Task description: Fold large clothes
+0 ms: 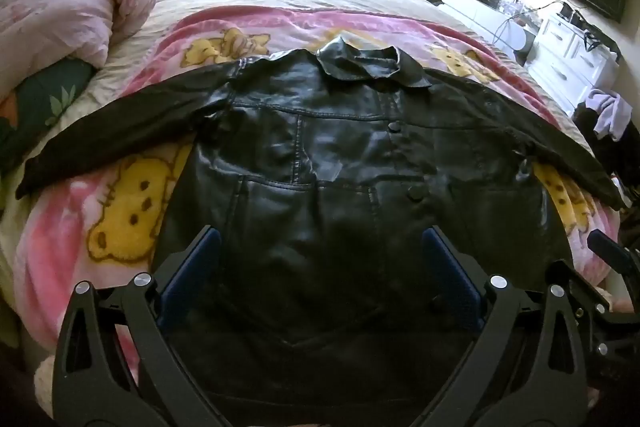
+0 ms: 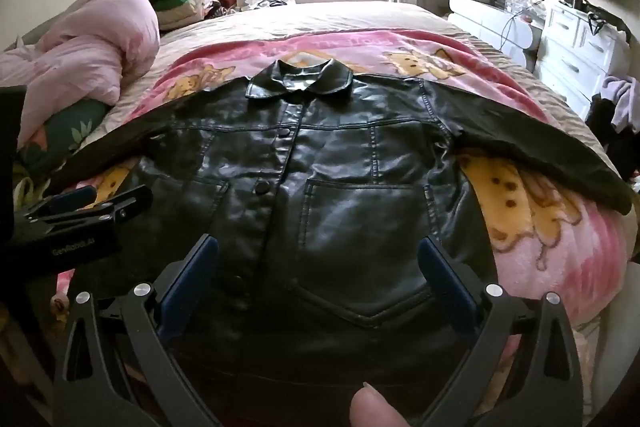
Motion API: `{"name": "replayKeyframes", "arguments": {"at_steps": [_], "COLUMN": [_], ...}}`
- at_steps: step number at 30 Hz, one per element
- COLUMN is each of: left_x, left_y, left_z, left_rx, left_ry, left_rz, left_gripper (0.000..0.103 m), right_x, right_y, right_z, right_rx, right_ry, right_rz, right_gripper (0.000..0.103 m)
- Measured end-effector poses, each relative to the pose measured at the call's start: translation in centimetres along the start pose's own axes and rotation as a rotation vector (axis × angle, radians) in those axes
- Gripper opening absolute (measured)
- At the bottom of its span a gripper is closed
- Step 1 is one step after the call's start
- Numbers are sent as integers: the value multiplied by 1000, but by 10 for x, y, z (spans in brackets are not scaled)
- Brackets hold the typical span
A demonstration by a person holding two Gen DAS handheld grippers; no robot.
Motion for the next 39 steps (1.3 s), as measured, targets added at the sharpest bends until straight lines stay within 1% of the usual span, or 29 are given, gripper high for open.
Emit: {"name": "replayKeyframes", "arguments": {"at_steps": [19, 21, 25, 39], "left_x": [2, -6, -5, -5], "left_y": [2, 6, 5, 5], "left_z": [2, 4, 4, 3], "left_rx": [12, 9, 10, 10], "left_ry": [4, 5, 5, 7], "left_rz": [9, 10, 12, 13], "left_gripper": [94, 94, 94, 94], "right_x": [-1, 0, -3, -4], "right_y": [3, 2, 5, 7], "right_z": [-3, -4, 0, 1], "right_rx": [9, 7, 16, 11], "right_ry": [-1, -1, 15, 8], "right_rz": [10, 9, 6, 10], "right_gripper": [99, 99, 99, 99]}}
Point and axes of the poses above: each gripper's, at about its wrist camera, not at the fingertips, and x roughly the way its jaws point, z to its right, y to its top, the point moved 10 cm from there along x, roughly the way its jaws point, and after that the axes turned 9 degrees about -z, right-handed, at the moved point
